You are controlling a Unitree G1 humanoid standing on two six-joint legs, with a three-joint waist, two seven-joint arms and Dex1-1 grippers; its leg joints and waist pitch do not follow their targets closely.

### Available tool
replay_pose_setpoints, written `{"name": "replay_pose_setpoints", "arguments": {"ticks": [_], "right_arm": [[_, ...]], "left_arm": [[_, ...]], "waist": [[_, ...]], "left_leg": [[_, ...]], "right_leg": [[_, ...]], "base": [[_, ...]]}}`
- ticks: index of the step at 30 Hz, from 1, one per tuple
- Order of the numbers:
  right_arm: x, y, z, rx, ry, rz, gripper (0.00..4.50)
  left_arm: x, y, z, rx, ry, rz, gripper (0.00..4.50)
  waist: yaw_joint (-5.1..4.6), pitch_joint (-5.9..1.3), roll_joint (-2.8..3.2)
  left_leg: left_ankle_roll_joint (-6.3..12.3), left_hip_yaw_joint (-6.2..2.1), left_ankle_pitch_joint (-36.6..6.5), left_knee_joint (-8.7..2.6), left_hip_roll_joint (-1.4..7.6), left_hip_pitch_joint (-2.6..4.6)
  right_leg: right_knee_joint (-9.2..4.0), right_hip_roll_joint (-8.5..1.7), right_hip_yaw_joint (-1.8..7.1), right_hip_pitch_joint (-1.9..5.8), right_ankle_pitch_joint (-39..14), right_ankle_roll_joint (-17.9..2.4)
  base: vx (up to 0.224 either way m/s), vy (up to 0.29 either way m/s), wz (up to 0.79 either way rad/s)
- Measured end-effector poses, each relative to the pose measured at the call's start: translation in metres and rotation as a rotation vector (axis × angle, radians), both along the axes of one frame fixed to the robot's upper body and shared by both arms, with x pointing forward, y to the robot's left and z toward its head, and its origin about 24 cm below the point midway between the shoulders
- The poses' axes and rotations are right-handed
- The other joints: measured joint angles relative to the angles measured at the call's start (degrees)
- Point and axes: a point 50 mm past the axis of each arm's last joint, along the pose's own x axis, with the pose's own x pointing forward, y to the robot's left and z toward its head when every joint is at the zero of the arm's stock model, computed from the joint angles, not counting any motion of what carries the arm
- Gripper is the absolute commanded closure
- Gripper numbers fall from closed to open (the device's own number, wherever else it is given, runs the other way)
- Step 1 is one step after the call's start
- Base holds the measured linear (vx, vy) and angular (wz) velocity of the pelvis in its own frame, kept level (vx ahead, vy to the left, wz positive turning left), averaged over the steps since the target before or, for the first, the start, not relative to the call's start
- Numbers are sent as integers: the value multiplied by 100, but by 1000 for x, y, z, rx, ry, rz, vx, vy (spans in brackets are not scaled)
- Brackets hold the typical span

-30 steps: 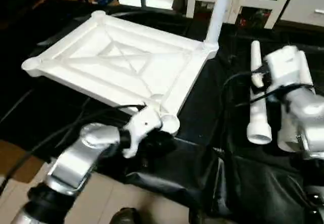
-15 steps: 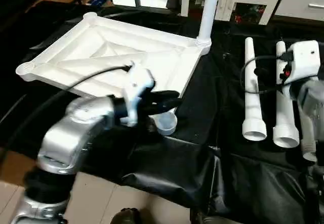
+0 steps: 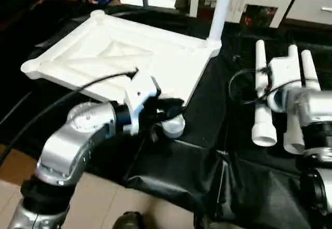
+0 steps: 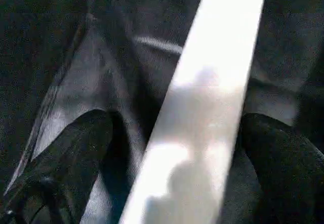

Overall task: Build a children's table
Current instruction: Pick table leg

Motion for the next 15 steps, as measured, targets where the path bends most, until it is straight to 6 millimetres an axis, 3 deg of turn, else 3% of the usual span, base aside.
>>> {"name": "replay_pose_setpoints", "arguments": {"ticks": [6,15], "right_arm": [[-1,-2,-7,42,79,-22,26],[-3,-10,-8,145,105,-67,108]], "left_arm": [[-2,3,-2,13,1,13,360],[-1,5,-3,21,6,27,360]], "waist": [[-1,-19,-88],[14,-29,-105]], "left_leg": [[-19,-1,5,9,2,18],[-50,-3,13,9,3,20]], "right_leg": [[29,0,0,5,0,1],[40,2,-2,9,3,-4]], "base": [[0,0,0],[0,0,0]]}}
